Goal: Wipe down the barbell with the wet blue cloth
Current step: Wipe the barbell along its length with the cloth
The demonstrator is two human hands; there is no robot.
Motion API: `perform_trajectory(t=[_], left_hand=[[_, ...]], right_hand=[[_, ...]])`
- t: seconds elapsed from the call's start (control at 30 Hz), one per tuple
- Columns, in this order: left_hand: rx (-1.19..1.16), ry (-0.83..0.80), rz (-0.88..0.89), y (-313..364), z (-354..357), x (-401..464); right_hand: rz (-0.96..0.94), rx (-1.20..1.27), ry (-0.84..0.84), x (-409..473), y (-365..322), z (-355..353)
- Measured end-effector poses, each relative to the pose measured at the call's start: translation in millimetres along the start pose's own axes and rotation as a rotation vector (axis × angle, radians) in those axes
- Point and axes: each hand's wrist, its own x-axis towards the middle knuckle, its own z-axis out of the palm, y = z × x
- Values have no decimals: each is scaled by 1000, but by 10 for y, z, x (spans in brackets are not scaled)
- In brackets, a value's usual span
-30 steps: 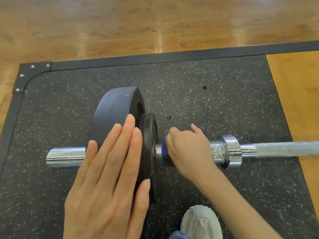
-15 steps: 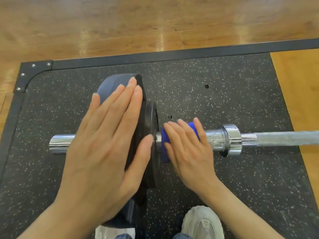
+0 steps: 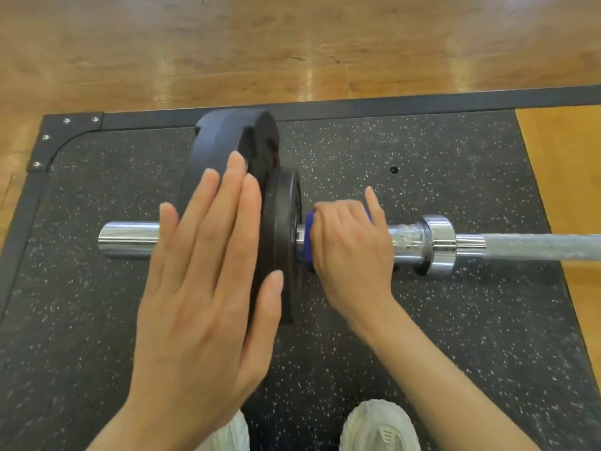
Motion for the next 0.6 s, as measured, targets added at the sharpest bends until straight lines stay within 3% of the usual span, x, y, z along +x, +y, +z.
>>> perform_trajectory(t=[0.1, 0.23, 0.4, 0.53, 0.6], left_hand=[[19, 55, -21, -33, 57, 86], [2, 68, -37, -38, 67, 255], [16, 43, -29, -112, 95, 594], [-2, 10, -38, -216, 118, 877], [-64, 21, -55, -267, 119, 1030]], right_hand=[[29, 18, 32, -92, -8, 35], [-142, 8, 22, -351, 97, 30], [54, 61, 56, 106, -53, 111], [-264, -5, 13, -57, 258, 99], [-297, -28, 17, 38, 317, 117]])
